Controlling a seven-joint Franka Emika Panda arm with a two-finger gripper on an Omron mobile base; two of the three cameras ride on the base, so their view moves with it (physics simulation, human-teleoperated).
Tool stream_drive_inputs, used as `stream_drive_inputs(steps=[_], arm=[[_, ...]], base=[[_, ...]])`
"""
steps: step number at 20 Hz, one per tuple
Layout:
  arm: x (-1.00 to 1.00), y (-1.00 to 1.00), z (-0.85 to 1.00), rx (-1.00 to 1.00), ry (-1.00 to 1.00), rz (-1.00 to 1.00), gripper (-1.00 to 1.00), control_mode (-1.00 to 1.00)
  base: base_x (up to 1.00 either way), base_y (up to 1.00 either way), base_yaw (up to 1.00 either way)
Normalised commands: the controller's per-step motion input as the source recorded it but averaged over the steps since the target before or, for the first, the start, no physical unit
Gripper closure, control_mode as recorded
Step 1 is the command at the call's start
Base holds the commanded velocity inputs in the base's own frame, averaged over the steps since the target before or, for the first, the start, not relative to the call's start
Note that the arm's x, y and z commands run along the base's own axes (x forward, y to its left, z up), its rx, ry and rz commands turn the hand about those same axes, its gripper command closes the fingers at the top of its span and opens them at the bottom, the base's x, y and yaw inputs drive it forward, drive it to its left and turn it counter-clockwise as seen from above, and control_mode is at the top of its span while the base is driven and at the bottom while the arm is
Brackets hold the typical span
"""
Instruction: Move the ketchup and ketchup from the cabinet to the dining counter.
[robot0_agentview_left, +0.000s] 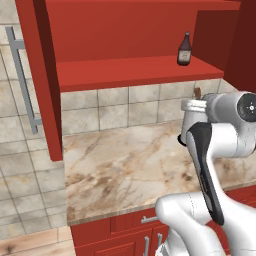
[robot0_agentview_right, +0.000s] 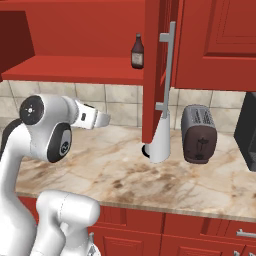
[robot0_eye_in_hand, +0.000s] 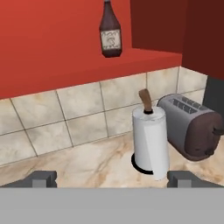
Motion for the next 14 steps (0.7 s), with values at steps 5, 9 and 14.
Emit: stream_drive_inputs(steps=[5,9,14], arm=[[0.00,0.02,0.52,0.01,0.04,0.01,-1.00,-1.00],[0.00,0.00,0.36,-0.01,0.00,0.05,-1.00,-1.00],[0.00,0.00,0.26,-0.11,-0.01,0.06,-1.00,-1.00]], base=[[0.00,0.00,0.00],[0.00,0.00,0.00],[0.00,0.00,0.00]])
